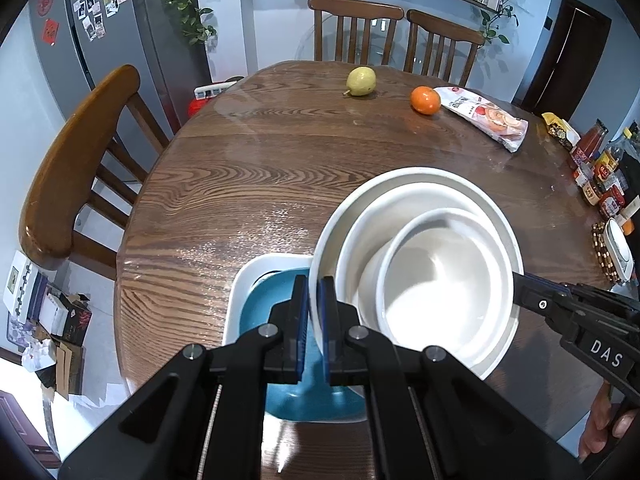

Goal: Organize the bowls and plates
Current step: 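Carry the bowl stack over the teal plate with both grippers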

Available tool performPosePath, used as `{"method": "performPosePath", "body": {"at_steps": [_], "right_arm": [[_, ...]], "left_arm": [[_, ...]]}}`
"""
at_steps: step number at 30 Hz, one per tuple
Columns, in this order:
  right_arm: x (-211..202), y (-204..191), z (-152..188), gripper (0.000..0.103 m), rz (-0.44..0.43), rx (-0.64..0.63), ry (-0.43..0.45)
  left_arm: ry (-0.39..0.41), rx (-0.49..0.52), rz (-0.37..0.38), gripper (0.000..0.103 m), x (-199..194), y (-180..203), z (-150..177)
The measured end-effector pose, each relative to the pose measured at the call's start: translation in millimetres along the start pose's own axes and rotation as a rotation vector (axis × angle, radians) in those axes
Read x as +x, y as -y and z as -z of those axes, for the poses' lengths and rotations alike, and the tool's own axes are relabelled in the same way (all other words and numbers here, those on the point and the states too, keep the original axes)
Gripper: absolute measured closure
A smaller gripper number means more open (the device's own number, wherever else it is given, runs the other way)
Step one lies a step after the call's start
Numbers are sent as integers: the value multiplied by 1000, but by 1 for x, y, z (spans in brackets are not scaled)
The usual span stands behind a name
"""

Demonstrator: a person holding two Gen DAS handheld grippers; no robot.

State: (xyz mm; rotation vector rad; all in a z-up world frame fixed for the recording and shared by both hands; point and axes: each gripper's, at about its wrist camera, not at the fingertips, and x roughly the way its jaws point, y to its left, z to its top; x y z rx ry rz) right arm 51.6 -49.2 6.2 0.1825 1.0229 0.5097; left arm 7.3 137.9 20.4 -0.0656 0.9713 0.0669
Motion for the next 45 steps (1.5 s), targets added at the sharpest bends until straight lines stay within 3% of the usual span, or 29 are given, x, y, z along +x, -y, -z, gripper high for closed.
{"method": "performPosePath", "body": {"at_steps": [22,45], "right_arm": [[38,-43,-2,93,-32,-44,-42],[58,-47,2,93,3,-10,-116]], "left_arm": [[-34,-60,-52,102,9,-53,8],[-117,-58,-28,102,32,-63,14]]}}
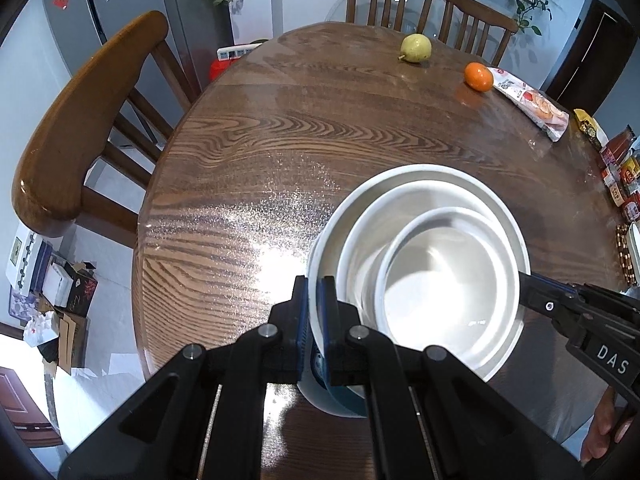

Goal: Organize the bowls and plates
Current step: 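Carry the bowl stack over the teal plate with both grippers, then lower the bowl stack into the teal plate with both grippers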

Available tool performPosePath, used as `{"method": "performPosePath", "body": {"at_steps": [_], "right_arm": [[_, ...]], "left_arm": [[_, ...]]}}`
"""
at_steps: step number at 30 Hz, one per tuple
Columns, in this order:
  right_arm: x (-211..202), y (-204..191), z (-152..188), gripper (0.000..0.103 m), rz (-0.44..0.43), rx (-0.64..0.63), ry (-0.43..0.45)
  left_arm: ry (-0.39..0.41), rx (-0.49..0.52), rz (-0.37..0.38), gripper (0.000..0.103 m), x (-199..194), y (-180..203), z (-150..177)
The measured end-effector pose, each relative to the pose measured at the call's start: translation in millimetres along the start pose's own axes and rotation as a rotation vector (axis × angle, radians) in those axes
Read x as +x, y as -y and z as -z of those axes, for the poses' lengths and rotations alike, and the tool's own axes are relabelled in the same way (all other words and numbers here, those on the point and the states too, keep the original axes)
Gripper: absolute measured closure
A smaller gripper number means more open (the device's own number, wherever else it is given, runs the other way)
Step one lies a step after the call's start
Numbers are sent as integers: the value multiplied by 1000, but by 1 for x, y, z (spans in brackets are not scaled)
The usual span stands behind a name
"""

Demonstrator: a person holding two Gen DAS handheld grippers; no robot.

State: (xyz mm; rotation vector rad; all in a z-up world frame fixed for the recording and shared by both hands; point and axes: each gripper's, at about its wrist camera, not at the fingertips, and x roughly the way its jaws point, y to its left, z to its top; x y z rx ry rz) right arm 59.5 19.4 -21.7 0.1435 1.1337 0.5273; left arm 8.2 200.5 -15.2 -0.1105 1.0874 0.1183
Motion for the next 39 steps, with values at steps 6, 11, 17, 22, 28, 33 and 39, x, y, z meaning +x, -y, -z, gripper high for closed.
{"method": "performPosePath", "body": {"at_steps": [6,11,17,22,28,33,39], "right_arm": [[2,0,-1,93,4,5,-8],[4,1,-4,93,4,14,-13],[6,2,-6,93,8,16,-11],[8,2,-8,93,16,13,-5],[9,3,-8,93,22,8,-1],[8,1,-8,93,38,-1,8],[8,-1,-10,93,48,-6,14]], "left_arm": [[-2,4,0,102,1,-1,-1],[-2,5,3,102,2,-2,-4],[4,10,3,102,3,0,-6],[6,14,2,102,4,1,-8],[6,15,0,102,5,1,-10],[8,17,1,102,5,1,-10],[9,21,-4,101,7,1,-11]]}}
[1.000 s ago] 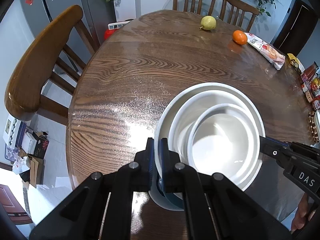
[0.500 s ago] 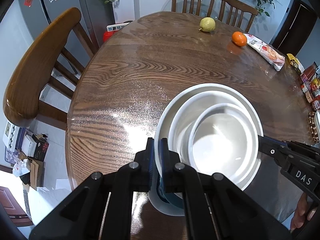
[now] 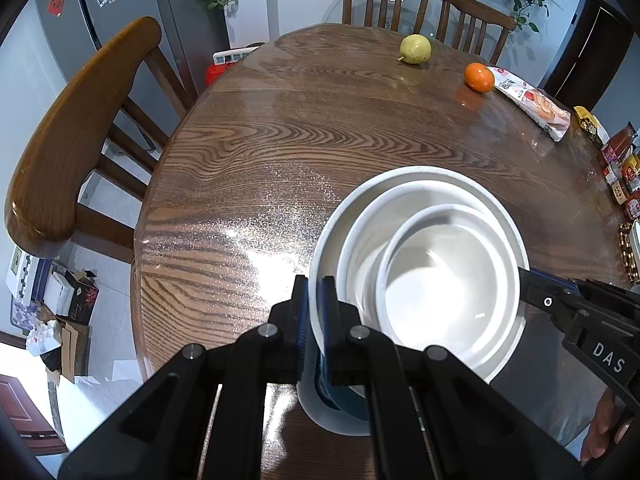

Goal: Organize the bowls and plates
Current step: 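Lower the bowl stack into the teal plate with both grippers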

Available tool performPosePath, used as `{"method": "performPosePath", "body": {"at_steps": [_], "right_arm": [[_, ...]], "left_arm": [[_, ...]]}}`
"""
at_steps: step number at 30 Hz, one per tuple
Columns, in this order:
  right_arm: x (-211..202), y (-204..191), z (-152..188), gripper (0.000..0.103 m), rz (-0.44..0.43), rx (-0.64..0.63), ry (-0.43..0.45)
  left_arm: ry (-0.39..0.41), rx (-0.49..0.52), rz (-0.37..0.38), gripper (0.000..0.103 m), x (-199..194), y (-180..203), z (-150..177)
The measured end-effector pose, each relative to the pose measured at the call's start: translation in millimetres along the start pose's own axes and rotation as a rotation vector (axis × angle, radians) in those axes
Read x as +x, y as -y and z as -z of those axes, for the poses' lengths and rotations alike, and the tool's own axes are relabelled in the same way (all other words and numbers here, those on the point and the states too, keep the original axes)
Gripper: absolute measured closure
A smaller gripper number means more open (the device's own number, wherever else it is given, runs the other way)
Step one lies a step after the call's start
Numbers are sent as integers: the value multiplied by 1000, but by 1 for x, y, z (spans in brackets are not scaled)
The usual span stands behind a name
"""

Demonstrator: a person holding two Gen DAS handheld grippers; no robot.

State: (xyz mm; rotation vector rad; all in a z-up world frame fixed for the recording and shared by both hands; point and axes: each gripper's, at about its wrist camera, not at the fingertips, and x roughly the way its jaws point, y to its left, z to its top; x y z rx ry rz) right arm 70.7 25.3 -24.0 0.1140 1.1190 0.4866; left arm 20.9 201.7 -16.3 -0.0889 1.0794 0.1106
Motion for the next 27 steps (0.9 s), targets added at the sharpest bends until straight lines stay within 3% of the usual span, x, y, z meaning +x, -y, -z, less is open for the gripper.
{"method": "performPosePath", "body": {"at_steps": [27], "right_arm": [[5,12,-28,93,65,15,58]], "left_arm": [[30,36,-12,101,17,19,-28]]}}
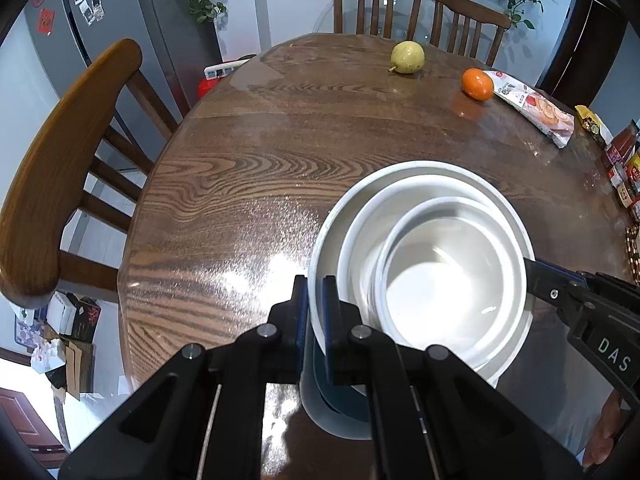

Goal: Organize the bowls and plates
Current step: 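Lower the bowl stack into the teal plate with both grippers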

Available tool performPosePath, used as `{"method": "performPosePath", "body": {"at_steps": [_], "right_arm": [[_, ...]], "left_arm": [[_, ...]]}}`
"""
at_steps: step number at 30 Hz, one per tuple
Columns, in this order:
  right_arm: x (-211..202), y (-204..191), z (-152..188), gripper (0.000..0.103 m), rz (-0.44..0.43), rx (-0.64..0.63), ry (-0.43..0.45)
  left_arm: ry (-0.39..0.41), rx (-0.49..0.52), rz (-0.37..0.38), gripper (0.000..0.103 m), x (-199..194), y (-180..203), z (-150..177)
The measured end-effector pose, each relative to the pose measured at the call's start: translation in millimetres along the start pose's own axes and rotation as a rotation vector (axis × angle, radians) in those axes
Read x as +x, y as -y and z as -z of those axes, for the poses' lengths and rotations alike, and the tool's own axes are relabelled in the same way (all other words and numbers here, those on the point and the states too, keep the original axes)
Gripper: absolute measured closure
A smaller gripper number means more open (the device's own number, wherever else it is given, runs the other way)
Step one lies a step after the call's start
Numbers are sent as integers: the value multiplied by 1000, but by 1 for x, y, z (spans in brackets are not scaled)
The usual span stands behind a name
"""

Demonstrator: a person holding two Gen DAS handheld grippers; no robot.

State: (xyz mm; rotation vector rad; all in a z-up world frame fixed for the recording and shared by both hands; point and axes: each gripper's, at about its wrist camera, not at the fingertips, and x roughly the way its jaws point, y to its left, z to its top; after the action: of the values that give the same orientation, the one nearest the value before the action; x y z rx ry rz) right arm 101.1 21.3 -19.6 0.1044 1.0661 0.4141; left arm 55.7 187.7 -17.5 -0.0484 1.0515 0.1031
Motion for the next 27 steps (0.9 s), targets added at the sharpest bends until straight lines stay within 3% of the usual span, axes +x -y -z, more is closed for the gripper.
{"method": "performPosePath", "body": {"at_steps": [27], "right_arm": [[5,8,-12,93,24,3,-2]], "left_arm": [[8,6,-14,97,5,6,-15]]}}
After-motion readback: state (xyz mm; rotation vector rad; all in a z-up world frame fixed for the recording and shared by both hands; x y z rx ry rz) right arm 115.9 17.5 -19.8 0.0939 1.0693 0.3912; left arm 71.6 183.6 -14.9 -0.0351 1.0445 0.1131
